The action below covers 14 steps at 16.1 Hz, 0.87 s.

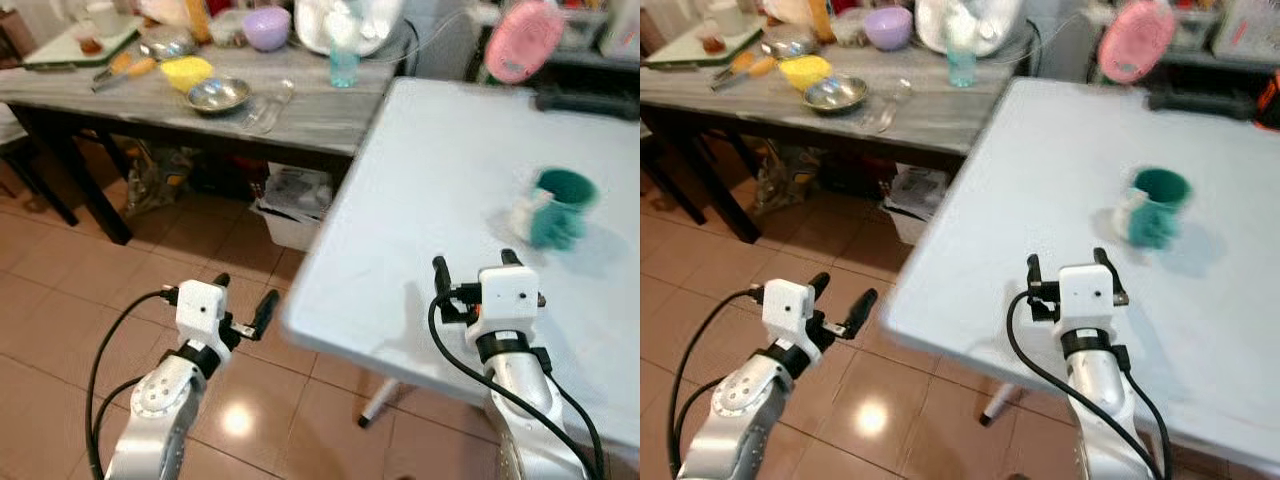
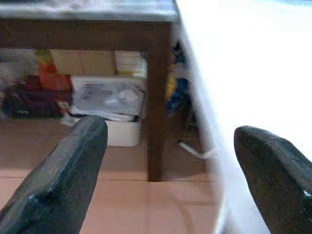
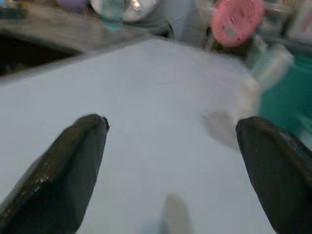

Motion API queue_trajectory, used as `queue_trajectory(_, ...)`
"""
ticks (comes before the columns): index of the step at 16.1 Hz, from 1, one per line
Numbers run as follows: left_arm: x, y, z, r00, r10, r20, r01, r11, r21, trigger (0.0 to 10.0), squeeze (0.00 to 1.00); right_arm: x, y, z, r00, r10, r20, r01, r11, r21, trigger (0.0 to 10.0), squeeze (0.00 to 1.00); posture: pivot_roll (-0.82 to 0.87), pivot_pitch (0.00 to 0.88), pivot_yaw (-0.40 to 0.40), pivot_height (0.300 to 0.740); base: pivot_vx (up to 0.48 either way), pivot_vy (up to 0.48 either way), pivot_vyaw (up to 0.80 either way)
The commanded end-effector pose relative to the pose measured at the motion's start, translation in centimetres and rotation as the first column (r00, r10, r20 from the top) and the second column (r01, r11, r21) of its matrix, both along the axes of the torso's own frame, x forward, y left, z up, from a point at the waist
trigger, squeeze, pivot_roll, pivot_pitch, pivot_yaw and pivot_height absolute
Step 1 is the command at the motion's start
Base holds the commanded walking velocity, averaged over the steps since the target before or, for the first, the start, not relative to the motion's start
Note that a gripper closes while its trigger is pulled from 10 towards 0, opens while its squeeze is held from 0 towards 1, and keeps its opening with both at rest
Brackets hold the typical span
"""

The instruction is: Setting the table

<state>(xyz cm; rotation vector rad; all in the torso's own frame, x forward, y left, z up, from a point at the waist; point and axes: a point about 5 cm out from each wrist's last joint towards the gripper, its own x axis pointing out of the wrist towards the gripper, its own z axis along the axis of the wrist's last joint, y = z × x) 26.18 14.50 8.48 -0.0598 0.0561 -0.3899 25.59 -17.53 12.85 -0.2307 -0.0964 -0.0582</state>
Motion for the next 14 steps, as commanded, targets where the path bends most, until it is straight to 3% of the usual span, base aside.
queue_trajectory(1, 0.0, -0.2, 0.2, 1.000, -0.025, 0.009, 0.025, 1.000, 0.014, 10.0, 0.00, 0.0, -0.1, 0.0, 1.000, -0.016, 0.004, 0.016, 1.000, 0.000, 10.0, 0.00, -0.08, 0.113, 0.081, 0.740, 0.000, -0.322, 0.00)
queue_trajectory(4, 0.0, -0.4, 0.4, 0.999, -0.033, 0.013, 0.033, 0.999, 0.018, 10.0, 0.00, -0.2, -0.2, 0.0, 1.000, -0.028, 0.007, 0.028, 1.000, 0.000, 10.0, 0.00, -0.08, 0.116, 0.084, 0.740, 0.000, -0.302, 0.00)
queue_trajectory(8, -0.2, -0.5, 0.6, 0.999, -0.048, 0.017, 0.048, 0.999, -0.004, 10.0, 0.00, -0.3, -0.4, 0.2, 0.998, -0.067, 0.020, 0.067, 0.998, 0.003, 10.0, 0.00, -0.08, 0.124, 0.087, 0.740, 0.000, 0.000, 0.00)
queue_trajectory(10, -0.5, -1.0, 1.3, 0.991, -0.120, 0.052, 0.122, 0.991, -0.056, 10.0, 0.00, -0.3, -0.8, 0.5, 0.994, -0.102, 0.034, 0.102, 0.995, -0.010, 10.0, 0.00, -0.08, 0.131, 0.089, 0.740, 0.000, 0.000, 0.00)
queue_trajectory(14, -1.0, -1.9, 1.9, 0.966, -0.249, 0.072, 0.254, 0.964, -0.077, 10.0, 0.00, 0.3, -1.3, 1.3, 0.990, -0.127, 0.061, 0.129, 0.991, -0.021, 10.0, 0.00, -0.09, 0.140, 0.094, 0.740, 0.000, 0.000, 0.00)
